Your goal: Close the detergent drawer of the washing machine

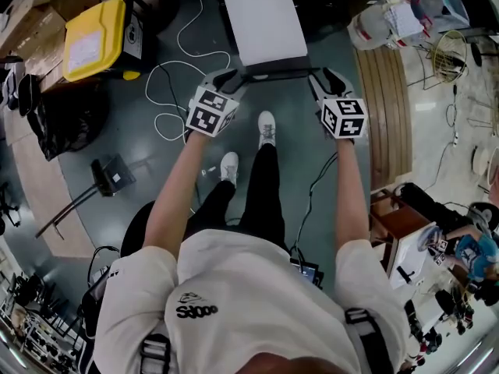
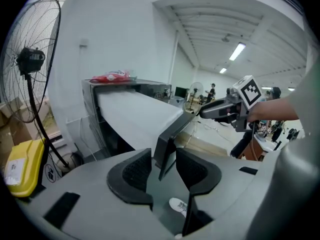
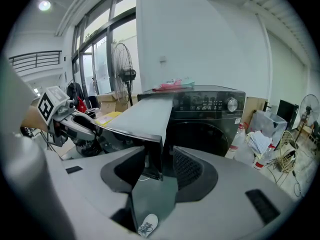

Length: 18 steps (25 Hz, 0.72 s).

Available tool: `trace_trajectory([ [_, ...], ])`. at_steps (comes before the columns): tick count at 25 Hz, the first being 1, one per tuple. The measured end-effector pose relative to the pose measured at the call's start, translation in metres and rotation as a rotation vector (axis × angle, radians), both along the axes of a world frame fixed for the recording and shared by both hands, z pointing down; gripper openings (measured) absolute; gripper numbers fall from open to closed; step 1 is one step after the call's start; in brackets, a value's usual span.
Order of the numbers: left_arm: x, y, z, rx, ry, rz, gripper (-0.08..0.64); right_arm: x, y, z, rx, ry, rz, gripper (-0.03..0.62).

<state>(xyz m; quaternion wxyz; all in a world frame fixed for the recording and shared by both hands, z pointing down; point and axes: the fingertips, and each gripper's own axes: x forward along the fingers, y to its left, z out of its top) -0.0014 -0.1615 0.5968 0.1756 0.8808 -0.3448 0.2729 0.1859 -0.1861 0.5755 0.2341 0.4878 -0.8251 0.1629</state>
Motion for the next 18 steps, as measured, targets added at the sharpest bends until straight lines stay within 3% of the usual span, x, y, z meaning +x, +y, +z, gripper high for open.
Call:
trace_trajectory([
  [14,0.002,-0.008,-0.006,0.037,0.005,-0.004,0.187,0.002,-0.009,-0.004,0.006,-0.005,0.013,0.158],
  [18,0.001,-0.012,-0.011,0.044,0.022,-0.039,0.187,0.000,-0.013,-0.010,0.028,0.002,0.000,0.156],
])
